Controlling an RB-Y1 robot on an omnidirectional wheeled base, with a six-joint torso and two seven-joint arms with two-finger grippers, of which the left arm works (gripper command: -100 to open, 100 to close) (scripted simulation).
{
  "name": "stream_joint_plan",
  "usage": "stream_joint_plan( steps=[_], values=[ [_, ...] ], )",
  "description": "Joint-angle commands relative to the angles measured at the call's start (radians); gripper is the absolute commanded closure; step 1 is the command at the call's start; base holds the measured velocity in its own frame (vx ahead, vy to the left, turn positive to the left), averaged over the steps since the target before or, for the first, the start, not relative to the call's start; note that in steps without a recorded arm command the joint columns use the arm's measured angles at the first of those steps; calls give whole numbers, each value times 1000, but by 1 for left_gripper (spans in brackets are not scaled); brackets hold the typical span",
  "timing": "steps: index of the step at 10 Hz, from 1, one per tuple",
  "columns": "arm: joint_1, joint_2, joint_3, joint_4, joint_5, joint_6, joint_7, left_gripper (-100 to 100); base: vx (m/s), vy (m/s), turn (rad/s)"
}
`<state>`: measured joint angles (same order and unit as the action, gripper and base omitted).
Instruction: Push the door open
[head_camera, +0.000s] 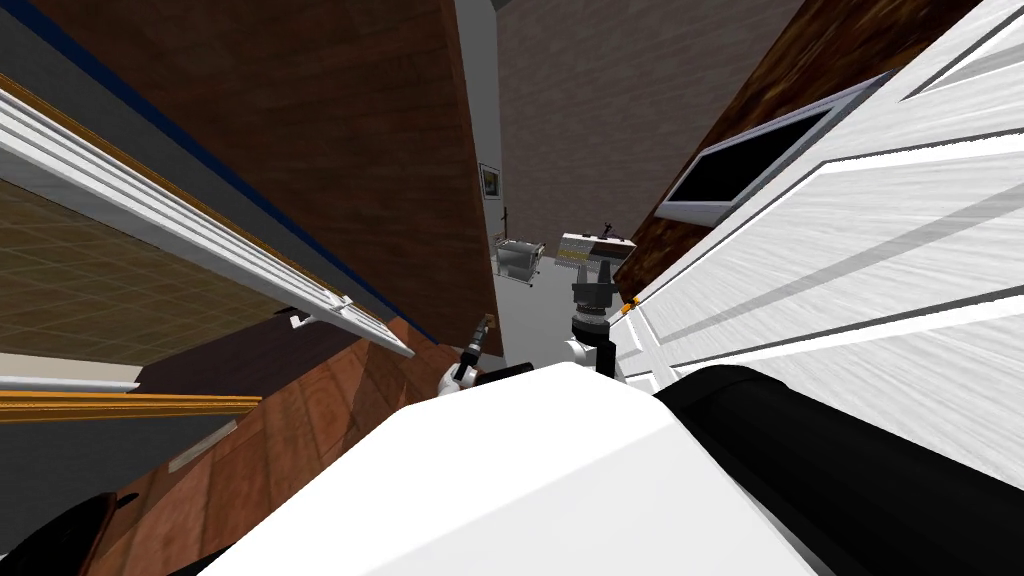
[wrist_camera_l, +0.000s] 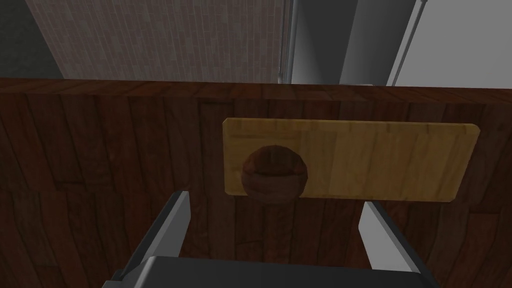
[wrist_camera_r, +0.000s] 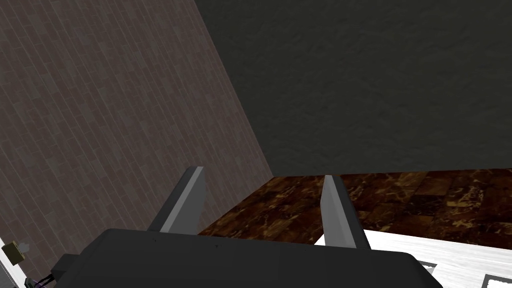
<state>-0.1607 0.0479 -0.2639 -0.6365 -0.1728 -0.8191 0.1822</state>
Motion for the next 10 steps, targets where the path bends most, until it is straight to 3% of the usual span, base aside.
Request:
stream_joint_plan(
  steps=[1, 2, 3, 4, 9, 10],
  values=[
    [-2, -8, 3, 4, 2, -2, -4, -100, 186, -79, -22],
    [-2, -17, 6, 5, 3, -3, -7, -100, 178, -66, -17],
    [3, -11, 3, -2, 1, 0, -4, -100, 63, -25, 11],
    [3, -11, 3, -2, 1, 0, -4, 100, -14, 2, -7],
    [3, -11, 3, -2, 1, 0, -4, 100, -10, 4, -2],
    [3, -1, 18, 1, 9, 3, -12, 100, 79, -52, 20]
  ],
)
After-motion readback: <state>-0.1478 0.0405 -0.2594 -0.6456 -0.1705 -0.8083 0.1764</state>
